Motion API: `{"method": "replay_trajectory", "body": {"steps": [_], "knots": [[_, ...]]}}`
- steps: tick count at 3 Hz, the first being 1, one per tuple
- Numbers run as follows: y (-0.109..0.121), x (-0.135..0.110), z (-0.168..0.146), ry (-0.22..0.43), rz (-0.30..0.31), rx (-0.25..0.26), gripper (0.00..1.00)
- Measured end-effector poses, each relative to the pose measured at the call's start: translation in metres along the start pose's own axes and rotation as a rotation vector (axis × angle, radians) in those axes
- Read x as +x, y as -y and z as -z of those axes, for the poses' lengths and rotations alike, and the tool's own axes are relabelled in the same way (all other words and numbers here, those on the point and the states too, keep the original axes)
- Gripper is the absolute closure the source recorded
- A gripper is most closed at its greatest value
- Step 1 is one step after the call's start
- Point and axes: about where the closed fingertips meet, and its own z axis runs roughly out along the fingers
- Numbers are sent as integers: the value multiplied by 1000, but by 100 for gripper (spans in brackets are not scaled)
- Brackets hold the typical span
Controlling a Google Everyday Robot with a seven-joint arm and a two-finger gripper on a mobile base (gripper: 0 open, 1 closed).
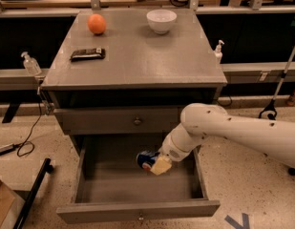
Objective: Place pepsi can into bottom drawer
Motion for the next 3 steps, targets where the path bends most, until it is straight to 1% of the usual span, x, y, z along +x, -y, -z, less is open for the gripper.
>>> {"method": "replay_trajectory", "body": {"steps": [1, 2, 3], "knots": [[0, 0, -2, 3, -7, 0, 100], [0, 0, -6, 59, 6, 4, 100], [0, 1, -32, 119, 6, -14, 100]]}}
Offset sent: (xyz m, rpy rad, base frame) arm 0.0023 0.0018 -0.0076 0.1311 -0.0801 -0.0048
